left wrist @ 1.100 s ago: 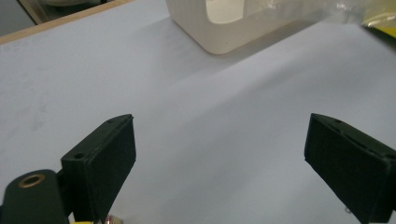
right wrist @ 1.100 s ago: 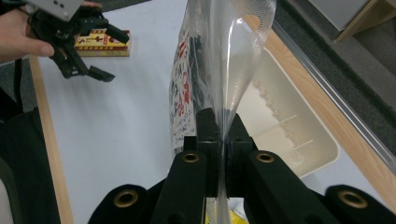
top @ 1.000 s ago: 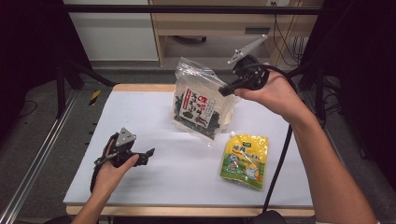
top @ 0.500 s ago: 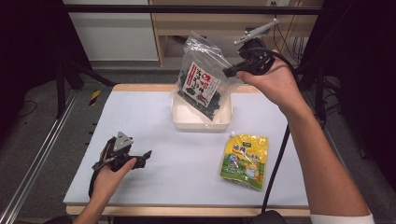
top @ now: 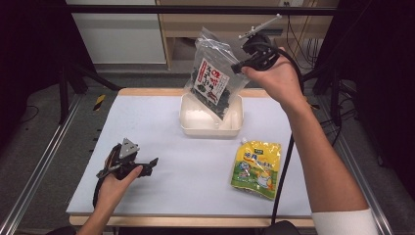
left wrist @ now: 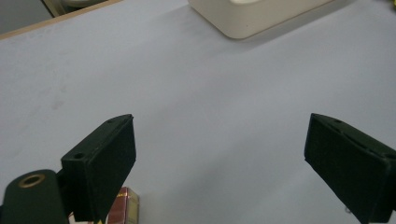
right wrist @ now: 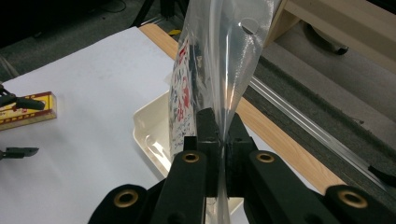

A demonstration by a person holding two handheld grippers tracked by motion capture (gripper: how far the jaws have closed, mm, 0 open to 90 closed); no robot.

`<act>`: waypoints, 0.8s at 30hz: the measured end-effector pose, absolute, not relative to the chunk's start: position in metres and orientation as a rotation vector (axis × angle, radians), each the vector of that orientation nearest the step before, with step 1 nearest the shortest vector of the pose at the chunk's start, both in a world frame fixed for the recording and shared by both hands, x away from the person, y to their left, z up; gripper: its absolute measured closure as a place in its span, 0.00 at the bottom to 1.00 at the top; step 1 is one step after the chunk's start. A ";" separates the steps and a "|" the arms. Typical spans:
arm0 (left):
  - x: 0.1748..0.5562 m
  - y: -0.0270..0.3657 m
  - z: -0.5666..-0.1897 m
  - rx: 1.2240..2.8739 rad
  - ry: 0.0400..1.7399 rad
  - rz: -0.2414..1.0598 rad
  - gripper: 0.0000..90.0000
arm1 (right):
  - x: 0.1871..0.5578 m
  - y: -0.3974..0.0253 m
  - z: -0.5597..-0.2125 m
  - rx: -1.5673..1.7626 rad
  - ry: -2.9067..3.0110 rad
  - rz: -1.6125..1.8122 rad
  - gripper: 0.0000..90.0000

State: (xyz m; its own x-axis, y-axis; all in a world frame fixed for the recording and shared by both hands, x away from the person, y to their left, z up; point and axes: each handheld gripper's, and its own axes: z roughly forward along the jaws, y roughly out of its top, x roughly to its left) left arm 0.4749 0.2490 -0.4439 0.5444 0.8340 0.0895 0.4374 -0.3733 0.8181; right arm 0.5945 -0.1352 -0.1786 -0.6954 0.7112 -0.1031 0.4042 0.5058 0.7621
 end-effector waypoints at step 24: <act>0.475 0.249 -0.443 2.010 1.017 0.643 0.10 | 0.628 -0.105 -0.216 0.967 2.405 0.935 0.98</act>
State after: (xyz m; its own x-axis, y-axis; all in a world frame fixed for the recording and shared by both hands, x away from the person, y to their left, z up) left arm 0.4750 0.2490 -0.4432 0.5521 0.8290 0.0887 0.4353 -0.3774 0.8174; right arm 0.6280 -0.1049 -0.2155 -0.6893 0.7176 -0.0994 0.4621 0.5412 0.7025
